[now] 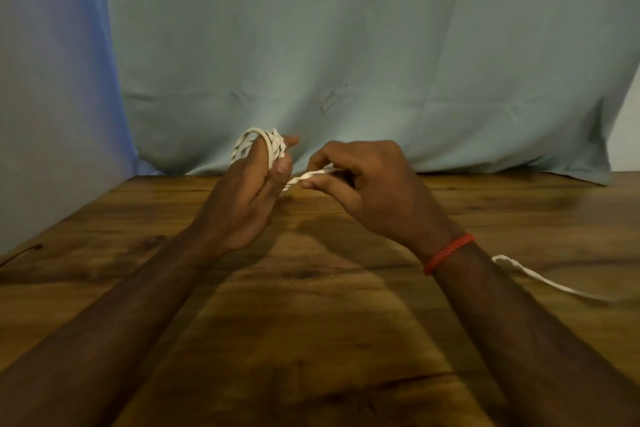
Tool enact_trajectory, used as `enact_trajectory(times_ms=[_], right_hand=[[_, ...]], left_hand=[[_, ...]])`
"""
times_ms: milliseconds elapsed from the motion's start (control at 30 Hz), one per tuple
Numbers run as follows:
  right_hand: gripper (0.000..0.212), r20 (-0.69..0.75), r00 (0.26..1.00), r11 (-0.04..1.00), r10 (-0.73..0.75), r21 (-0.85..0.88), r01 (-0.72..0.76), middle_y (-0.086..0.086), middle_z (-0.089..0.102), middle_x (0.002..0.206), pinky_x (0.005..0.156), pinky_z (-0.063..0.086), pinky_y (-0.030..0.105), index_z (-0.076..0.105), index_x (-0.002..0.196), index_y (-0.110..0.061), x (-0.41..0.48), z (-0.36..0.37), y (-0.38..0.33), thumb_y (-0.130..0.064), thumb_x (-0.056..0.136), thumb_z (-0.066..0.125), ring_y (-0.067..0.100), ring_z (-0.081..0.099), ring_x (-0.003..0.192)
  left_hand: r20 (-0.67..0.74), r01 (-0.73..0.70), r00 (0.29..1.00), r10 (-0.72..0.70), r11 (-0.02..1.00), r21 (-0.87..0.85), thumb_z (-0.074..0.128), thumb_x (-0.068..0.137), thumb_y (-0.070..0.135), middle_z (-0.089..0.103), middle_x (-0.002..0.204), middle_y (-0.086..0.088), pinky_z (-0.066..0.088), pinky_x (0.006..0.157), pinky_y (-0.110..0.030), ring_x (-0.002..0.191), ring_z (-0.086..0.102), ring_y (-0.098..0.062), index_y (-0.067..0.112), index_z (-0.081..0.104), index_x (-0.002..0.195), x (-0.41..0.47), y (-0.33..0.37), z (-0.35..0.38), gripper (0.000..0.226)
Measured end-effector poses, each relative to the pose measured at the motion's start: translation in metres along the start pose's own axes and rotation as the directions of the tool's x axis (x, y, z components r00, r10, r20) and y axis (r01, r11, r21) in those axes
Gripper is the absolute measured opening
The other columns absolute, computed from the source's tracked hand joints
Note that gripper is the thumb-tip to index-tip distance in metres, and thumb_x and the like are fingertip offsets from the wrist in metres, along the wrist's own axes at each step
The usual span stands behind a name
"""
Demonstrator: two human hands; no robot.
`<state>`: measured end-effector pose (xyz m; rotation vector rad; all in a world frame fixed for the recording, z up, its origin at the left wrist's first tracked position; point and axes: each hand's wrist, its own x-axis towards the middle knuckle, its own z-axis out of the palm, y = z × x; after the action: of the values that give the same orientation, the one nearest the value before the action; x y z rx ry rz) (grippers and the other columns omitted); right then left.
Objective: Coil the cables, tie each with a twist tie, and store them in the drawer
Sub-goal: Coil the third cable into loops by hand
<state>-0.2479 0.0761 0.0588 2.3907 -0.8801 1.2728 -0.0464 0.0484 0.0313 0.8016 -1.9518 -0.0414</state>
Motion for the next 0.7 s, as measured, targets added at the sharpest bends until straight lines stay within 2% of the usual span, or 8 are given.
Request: enact_trajectory(times_ms=[133,267,367,433,500,567,633,700], right_hand=[[0.036,-0.126,0.990,0.994,0.056,-0.086,-0.067,-0.003,0.068,0.071,0.059,0.051,0.040,0.074,0.087,-0.018,0.000,-0.010,0.010,-0.053,0.085,0.064,0.014,0.061,0.064],[0.048,-0.014,1.000,0.934,0.026,-0.356,-0.029,0.003,0.066,0.073,0.055,0.051,0.043,0.074,0.093,-0.023,-0.004,-0.025,0.028,-0.062,0.092,0.045,0.025,0.062,0.063],[0.052,0.061,0.995,0.886,0.077,-0.463,-0.040,0.002,0.066,0.076,0.056,0.051,0.042,0.069,0.103,-0.027,-0.007,-0.031,0.040,-0.060,0.096,0.028,0.027,0.062,0.065],[0.036,0.106,0.979,0.858,0.175,-0.504,-0.099,0.002,0.067,0.081,0.062,0.050,0.042,0.063,0.107,-0.031,-0.012,-0.030,0.048,-0.048,0.099,0.033,0.030,0.063,0.073],[0.021,0.161,0.953,0.837,0.256,-0.531,-0.135,0.001,0.068,0.088,0.064,0.049,0.041,0.058,0.111,-0.031,-0.019,-0.023,0.056,-0.041,0.102,0.042,0.030,0.064,0.081],[0.020,0.216,0.929,0.846,0.300,-0.510,-0.155,0.001,0.067,0.088,0.062,0.047,0.039,0.049,0.110,-0.027,-0.024,-0.014,0.058,-0.045,0.104,0.042,0.028,0.063,0.079],[0.020,0.272,0.904,0.876,0.330,-0.445,-0.186,0.004,0.067,0.089,0.062,0.047,0.041,0.042,0.109,-0.024,-0.025,-0.004,0.056,-0.043,0.105,0.040,0.032,0.063,0.080],[0.019,0.359,0.875,0.881,0.325,-0.451,-0.142,0.010,0.069,0.100,0.063,0.043,0.039,0.041,0.115,-0.022,-0.025,0.009,0.049,-0.038,0.105,0.040,0.037,0.064,0.088]], left_hand=[[0.169,0.084,0.985,-0.039,0.960,-0.269,0.030,0.097,0.067,0.053,0.064,0.013,0.035,0.056,-0.021,0.054,0.047,-0.003,0.010,0.060,0.097,-0.003,0.008,0.010,0.064],[0.328,0.327,0.933,-0.146,0.724,-0.608,0.057,0.093,0.049,0.037,0.055,0.008,0.024,0.043,-0.018,0.045,0.028,-0.005,0.014,0.064,0.092,0.000,0.016,0.013,0.035],[0.425,0.453,0.891,-0.162,0.383,-0.805,0.049,0.097,0.030,0.030,0.047,0.007,0.022,0.039,-0.019,0.036,0.019,-0.005,0.014,0.055,0.080,0.005,0.019,0.003,0.025],[0.464,0.474,0.878,-0.117,0.081,-0.877,0.041,0.099,0.032,0.034,0.045,0.008,0.025,0.042,-0.022,0.032,0.018,-0.006,0.018,0.052,0.077,0.007,0.015,-0.005,0.029],[0.432,0.413,0.899,-0.073,-0.188,-0.891,0.040,0.099,0.031,0.045,0.051,0.006,0.032,0.047,-0.023,0.034,0.031,-0.007,0.017,0.053,0.079,0.009,0.006,-0.015,0.028],[0.378,0.315,0.917,-0.124,-0.353,-0.881,0.047,0.098,0.034,0.059,0.065,0.001,0.044,0.051,-0.024,0.047,0.054,-0.009,0.013,0.058,0.083,0.011,0.002,-0.022,0.028],[0.335,0.221,0.910,-0.243,-0.398,-0.890,0.050,0.094,0.037,0.072,0.084,-0.008,0.054,0.055,-0.024,0.063,0.071,-0.016,0.008,0.061,0.083,0.012,0.002,-0.024,0.033],[0.275,0.162,0.892,-0.359,-0.313,-0.936,0.048,0.092,0.039,0.076,0.100,-0.015,0.058,0.058,-0.025,0.077,0.076,-0.019,0.009,0.059,0.080,0.012,0.009,-0.025,0.034]])
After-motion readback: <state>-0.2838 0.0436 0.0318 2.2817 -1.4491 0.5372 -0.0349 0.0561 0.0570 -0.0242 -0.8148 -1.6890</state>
